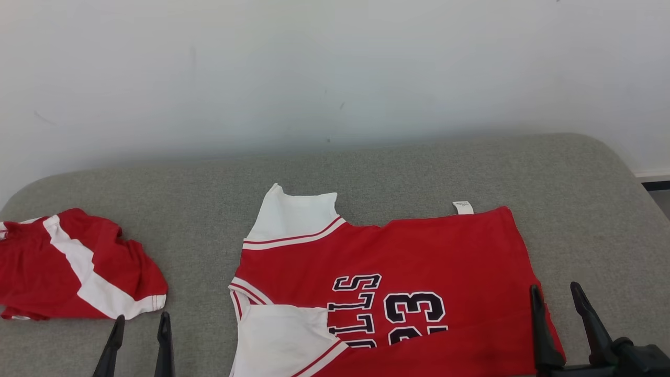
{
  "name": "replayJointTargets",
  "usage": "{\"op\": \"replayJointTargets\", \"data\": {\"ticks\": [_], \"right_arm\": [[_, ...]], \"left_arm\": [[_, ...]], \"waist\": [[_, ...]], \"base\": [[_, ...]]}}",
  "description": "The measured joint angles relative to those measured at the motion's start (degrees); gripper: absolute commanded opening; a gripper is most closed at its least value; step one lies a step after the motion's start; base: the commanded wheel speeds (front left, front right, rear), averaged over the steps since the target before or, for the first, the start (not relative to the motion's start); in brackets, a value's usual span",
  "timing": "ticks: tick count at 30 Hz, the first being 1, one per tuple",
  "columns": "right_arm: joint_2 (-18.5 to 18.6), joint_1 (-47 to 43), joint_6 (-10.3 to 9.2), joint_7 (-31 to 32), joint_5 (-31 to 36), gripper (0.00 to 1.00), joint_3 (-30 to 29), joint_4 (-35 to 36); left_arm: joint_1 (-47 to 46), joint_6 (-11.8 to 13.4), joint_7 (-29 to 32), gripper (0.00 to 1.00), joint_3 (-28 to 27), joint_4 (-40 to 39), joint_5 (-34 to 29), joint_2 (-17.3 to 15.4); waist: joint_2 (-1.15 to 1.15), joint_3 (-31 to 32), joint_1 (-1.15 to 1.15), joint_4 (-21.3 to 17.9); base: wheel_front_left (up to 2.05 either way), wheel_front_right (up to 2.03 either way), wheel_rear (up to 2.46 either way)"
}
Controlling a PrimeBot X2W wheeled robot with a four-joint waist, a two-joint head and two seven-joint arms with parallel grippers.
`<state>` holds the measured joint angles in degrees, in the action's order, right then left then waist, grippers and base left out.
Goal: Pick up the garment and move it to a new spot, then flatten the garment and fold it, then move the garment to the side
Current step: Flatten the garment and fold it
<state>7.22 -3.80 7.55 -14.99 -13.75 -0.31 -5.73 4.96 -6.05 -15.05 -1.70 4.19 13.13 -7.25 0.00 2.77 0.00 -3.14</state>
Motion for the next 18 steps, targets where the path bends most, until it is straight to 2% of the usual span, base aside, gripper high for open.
{"op": "replayJointTargets", "data": {"ticks": [9,18], "right_arm": [[-0.53,-2.6,0.0,0.0,1.09,1.0,-0.16,0.77],[-0.55,-3.18,0.0,0.37,0.63,1.0,0.73,-2.33]], "left_arm": [[3.39,-0.59,0.0,1.0,0.6,0.35,1.16,-2.16],[4.09,-0.97,0.0,1.0,0.51,2.94,2.55,-1.66]], "waist": [[0.0,-0.56,0.0,-0.38],[0.0,-0.89,0.0,-0.4]], "base": [[0.0,0.0,0.0],[0.0,0.0,0.0]]}}
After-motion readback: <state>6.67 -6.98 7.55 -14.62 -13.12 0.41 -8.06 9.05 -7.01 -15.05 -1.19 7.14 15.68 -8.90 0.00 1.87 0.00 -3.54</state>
